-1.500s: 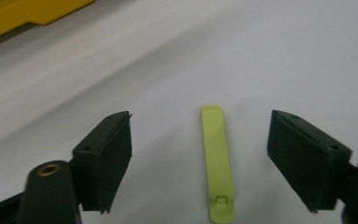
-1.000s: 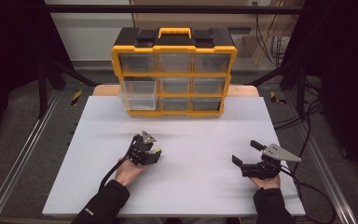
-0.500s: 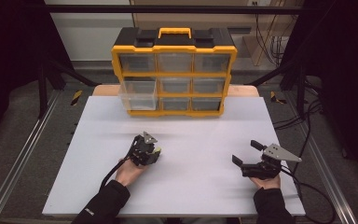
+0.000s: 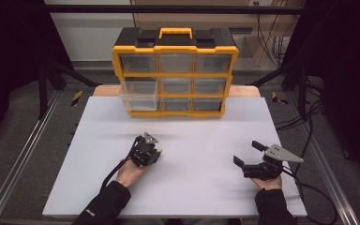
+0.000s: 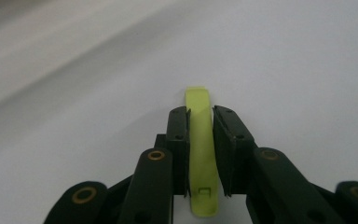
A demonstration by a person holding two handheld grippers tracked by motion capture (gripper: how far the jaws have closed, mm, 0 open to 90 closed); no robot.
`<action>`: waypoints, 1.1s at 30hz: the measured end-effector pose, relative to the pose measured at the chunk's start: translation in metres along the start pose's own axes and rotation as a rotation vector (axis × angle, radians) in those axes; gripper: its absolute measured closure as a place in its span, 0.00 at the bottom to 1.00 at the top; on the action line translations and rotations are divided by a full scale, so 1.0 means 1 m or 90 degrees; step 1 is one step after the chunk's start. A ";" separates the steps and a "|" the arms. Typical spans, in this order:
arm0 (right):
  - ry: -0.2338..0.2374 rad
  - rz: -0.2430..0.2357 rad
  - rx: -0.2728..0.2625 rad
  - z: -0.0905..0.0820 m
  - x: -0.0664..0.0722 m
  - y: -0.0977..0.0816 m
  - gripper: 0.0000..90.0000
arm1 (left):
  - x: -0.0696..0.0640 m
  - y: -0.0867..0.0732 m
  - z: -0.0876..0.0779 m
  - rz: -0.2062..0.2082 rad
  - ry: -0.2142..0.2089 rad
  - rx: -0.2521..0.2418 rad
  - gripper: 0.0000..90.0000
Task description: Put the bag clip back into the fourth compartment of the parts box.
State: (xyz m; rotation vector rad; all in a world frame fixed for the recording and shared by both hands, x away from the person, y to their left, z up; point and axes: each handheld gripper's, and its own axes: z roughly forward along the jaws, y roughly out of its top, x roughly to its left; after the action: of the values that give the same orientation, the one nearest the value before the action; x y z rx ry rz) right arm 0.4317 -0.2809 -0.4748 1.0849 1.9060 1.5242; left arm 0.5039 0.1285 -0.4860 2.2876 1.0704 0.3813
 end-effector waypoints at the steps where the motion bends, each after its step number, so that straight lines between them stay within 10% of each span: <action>1: 0.001 0.001 0.000 0.000 0.000 0.000 0.00 | 0.000 0.000 0.000 -0.001 -0.001 0.000 0.85; 33: 0.001 0.001 -0.001 -0.001 0.000 0.000 0.00 | 0.005 0.002 -0.016 -0.002 -0.013 -0.018 0.87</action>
State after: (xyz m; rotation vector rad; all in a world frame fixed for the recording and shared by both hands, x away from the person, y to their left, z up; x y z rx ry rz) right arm 0.4311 -0.2811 -0.4742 1.0851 1.9048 1.5288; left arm 0.5002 0.1372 -0.4723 2.2598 1.0515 0.3689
